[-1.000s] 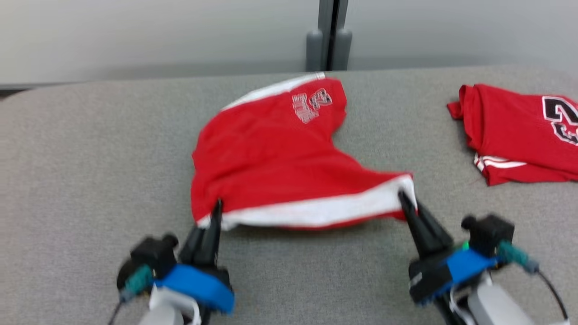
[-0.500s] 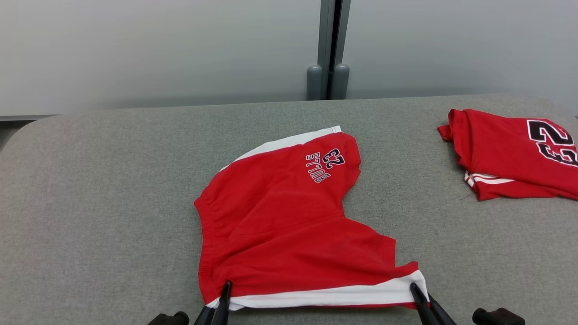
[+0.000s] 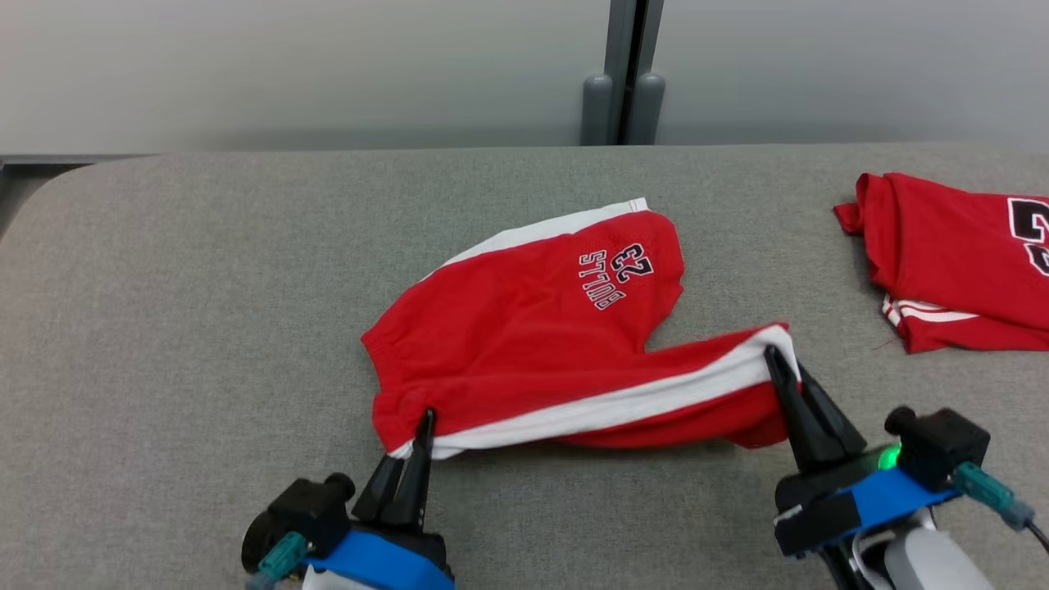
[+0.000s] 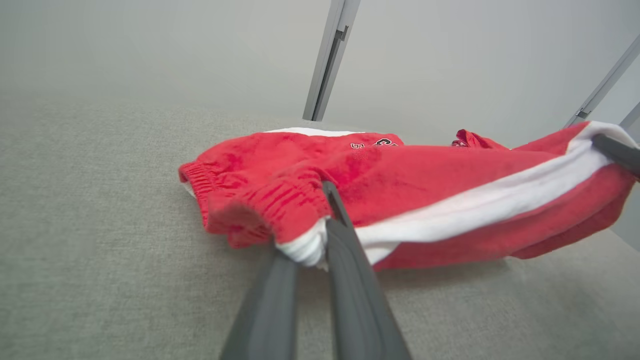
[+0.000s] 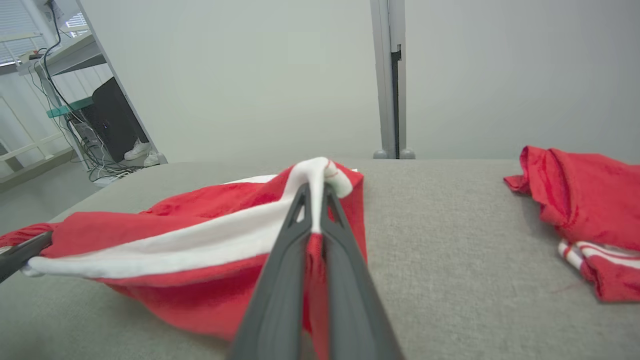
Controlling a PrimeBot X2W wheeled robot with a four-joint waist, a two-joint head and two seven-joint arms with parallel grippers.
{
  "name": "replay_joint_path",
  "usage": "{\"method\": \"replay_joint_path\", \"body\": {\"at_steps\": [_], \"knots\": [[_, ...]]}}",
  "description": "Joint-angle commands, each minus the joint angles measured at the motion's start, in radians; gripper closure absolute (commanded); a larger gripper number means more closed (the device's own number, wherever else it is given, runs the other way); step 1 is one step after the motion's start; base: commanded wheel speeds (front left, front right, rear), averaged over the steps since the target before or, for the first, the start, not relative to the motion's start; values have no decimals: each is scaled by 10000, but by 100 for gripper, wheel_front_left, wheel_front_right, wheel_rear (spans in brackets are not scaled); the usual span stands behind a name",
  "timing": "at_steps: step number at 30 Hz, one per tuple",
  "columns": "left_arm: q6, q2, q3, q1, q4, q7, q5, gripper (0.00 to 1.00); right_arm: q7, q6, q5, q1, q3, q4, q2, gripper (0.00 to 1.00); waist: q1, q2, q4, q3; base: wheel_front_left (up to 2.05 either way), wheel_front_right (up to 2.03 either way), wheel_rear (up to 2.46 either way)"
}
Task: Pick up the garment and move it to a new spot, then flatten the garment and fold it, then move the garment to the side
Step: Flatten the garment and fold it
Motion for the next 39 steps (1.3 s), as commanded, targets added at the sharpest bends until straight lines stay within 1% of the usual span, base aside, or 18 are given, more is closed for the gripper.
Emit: {"method": "replay_joint_path", "body": {"at_steps": [1,5,8,13,21,26,29,33,34,35,36,39], "knots": [[-23,-26,25,-348,-35,-43,-15,100,-29,5,-90,-480,74,111,-91,100,-1,-1,171,232,0,0,0],[-23,-42,-91,-1123,145,-43,-182,100,-29,5,-235,-1752,355,571,-177,100,-1,-1,361,664,0,0,0],[-22,-43,-136,-1712,346,-43,-256,100,-29,4,-307,-2714,564,1171,-160,100,-1,-1,460,976,0,0,0],[-23,-39,-192,-2593,776,-43,-361,100,-29,5,-436,-4356,942,2447,-124,100,-1,-1,548,1497,0,0,0],[-22,-63,-348,-3644,1305,-43,-575,100,-29,5,-658,-6664,1134,4577,-49,100,-1,-1,812,2288,0,0,0],[-22,-119,-291,-4165,1466,-43,-659,100,-29,4,-832,-7708,1174,5582,-24,100,-1,-1,976,2741,0,0,0],[-22,-148,-241,-4474,1550,-43,-699,100,-31,4,-905,-8281,1030,6058,-10,100,-1,-1,1047,2984,0,0,0],[-22,-195,-184,-4780,1694,-43,-713,100,-29,4,-1045,-8726,966,6714,126,100,-1,-1,1092,3209,0,0,0],[-22,-206,-149,-4849,1742,-43,-704,46,-29,4,-1073,-8819,952,6967,150,100,-1,-1,1098,3230,0,0,0],[-22,-214,-99,-4914,1796,-43,-665,0,-29,4,-1121,-8939,942,7182,188,54,-1,-1,1102,3241,0,0,0],[-22,-230,-54,-4971,1819,-43,-614,0,-31,4,-1138,-9068,943,7286,243,0,-1,-1,1101,3252,0,0,0],[-23,-269,33,-5006,1860,-43,-512,0,-31,4,-1212,-9113,1012,7578,310,0,-1,-1,1100,3187,0,0,0]]}}
